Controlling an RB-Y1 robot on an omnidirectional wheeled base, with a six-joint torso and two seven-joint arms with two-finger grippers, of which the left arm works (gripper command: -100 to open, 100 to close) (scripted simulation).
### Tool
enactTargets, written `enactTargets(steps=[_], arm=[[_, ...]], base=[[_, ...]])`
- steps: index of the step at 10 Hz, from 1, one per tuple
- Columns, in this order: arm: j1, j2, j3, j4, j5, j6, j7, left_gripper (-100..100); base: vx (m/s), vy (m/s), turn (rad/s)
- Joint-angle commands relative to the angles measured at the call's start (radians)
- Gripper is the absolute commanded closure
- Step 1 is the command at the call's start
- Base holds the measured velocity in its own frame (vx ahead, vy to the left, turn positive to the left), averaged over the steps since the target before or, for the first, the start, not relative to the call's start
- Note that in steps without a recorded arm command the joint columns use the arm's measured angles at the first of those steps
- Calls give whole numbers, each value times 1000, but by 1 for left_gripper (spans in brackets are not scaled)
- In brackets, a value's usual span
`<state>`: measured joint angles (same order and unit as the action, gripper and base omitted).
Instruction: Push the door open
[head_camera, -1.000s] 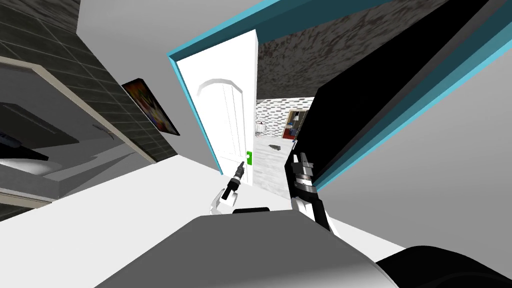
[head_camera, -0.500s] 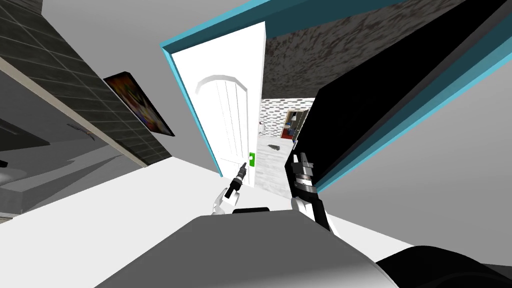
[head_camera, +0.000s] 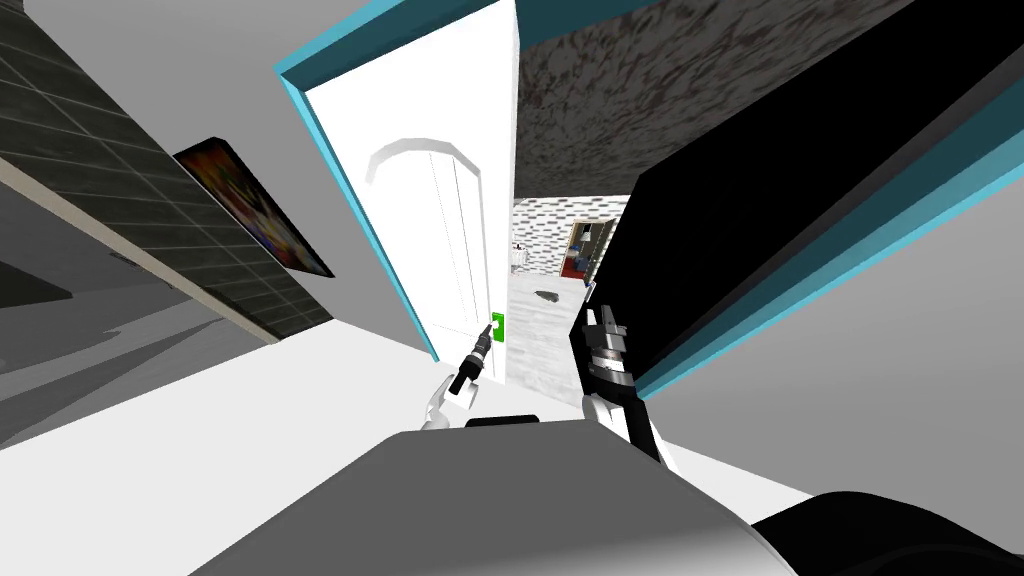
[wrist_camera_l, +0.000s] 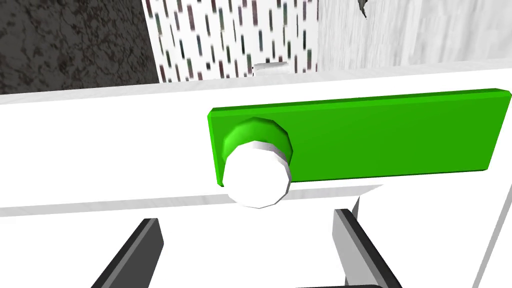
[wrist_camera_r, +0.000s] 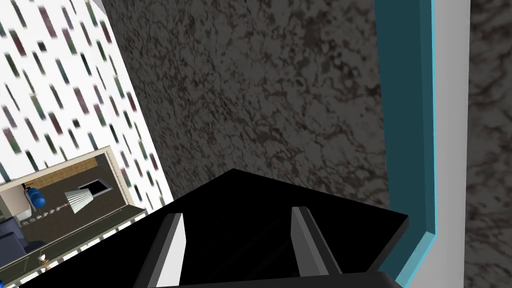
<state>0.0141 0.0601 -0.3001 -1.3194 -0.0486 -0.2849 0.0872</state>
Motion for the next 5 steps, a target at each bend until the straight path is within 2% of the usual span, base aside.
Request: enactTargets(steps=[1,3,4,5], arm=[[-7,-6,6,10,1,-3,-1,-100],[-15,-19,13,23,2,-6,-3,-100],[-14,-15,11,22,2,-6,-2,-100],[-14,-15,11,22,2,-6,-2,100]], base=[[231,-58,-27],[189,-48,-22],[77,-17,-2],[-7,2,7]])
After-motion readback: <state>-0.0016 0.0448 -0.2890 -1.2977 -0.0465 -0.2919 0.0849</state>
